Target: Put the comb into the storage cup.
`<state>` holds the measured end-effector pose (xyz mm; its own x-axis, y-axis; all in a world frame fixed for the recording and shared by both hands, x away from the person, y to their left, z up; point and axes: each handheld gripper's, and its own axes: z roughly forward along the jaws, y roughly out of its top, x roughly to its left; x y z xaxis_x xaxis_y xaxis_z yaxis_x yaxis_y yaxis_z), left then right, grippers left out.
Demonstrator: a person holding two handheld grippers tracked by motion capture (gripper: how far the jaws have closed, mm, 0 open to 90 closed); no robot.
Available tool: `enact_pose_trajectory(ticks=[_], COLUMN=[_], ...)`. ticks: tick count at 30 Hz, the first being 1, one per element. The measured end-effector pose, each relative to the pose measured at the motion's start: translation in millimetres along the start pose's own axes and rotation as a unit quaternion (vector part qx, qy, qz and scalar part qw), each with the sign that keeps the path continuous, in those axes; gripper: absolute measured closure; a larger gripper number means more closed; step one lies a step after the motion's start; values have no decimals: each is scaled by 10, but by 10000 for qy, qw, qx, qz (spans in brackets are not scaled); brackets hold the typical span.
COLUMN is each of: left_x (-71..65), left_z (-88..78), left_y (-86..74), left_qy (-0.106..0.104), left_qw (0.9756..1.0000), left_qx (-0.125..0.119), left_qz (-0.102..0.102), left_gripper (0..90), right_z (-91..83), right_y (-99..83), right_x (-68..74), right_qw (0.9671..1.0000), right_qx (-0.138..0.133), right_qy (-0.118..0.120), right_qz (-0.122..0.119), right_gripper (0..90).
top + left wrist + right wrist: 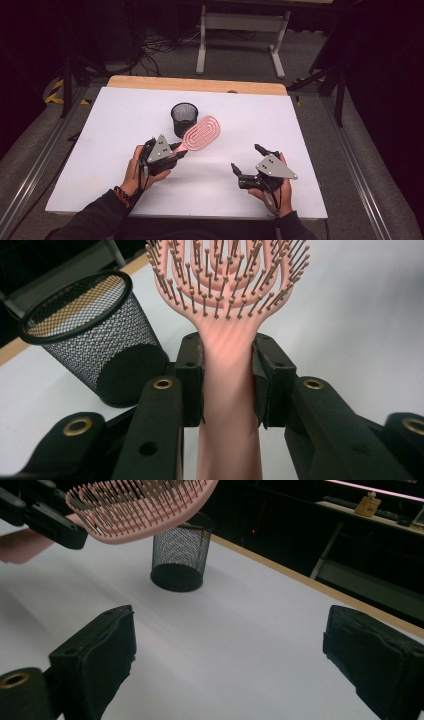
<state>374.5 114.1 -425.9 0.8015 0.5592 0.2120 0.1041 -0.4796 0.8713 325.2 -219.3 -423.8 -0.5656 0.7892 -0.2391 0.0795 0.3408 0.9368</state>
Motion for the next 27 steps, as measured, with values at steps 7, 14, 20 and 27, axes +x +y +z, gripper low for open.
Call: enact_pose_trajectory(ticks=[7,14,20,27], left_x=[-29,-76,-113,-168], left_z=[-35,-29,-50,-60], left_y=[-35,-56,-70,-86], left_qy=[42,18,40,43], left_qw=[9996,9993,9987,9979], left_qx=[-274,-373,-498,-641], left_qz=[-39,-14,18,56], left_gripper=[693,693,693,693], right_z=[75,177,276,377], right_y=[177,321,404,483], right_x=[66,173,267,345], right_qw=[9995,9983,9969,9948], right_qx=[-233,-343,-364,-386], right_qy=[116,394,623,824], right_qz=[194,259,324,447], right_gripper=[70,64,62,64])
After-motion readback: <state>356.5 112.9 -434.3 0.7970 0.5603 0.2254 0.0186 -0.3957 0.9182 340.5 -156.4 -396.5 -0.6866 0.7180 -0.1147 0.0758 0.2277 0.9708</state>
